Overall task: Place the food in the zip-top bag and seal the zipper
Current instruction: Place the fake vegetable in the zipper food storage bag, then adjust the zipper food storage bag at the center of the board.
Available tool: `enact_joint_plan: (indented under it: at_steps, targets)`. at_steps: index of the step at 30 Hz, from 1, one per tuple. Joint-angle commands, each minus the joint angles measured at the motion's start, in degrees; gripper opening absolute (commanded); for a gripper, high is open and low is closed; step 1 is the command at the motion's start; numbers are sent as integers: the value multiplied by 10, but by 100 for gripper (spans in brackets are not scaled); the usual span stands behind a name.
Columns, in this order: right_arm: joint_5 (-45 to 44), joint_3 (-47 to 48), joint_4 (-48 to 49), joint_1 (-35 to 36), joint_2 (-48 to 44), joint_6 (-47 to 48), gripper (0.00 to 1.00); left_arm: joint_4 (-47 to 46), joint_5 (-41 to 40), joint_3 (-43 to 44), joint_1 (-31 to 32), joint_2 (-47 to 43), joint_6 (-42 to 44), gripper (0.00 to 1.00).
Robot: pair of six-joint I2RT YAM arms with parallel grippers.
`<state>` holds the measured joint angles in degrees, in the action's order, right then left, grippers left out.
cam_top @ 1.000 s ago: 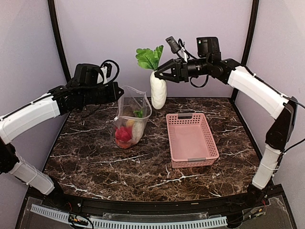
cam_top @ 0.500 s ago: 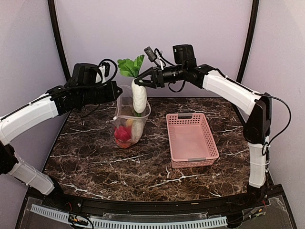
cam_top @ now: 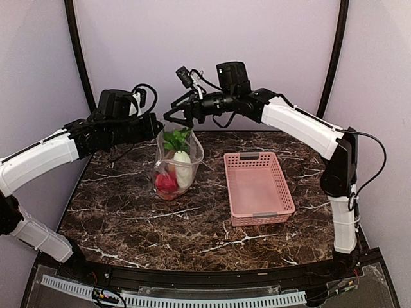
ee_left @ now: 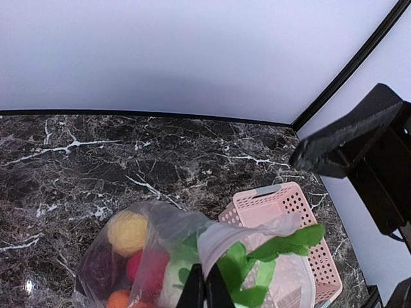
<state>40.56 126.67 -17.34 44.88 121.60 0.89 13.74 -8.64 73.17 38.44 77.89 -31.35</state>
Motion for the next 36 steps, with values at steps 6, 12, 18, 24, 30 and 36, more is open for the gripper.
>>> enact_joint_plan:
  at_steps: [6, 12, 18, 24, 30, 36]
  targets:
    - [-24, -133, -105, -13, -173, 153, 81, -16, -18, -12, 1, -23, -7, 1]
    - [-54, -194, -240, 0, -237, 346, 73, -19, -10, -17, 1, -22, -1, 1]
    - [-121, -159, -305, 44, -227, 442, 66, -19, 3, -13, 1, -14, 4, 1]
    - [-202, -141, -322, 93, -185, 486, 62, -22, 12, -12, 1, -14, 7, 1]
    - [-275, -124, -333, 113, -128, 489, 57, -27, 28, -16, 1, -16, 11, 1]
    - [-294, -103, -344, 115, -95, 480, 55, -23, 35, -18, 1, -16, 17, 1]
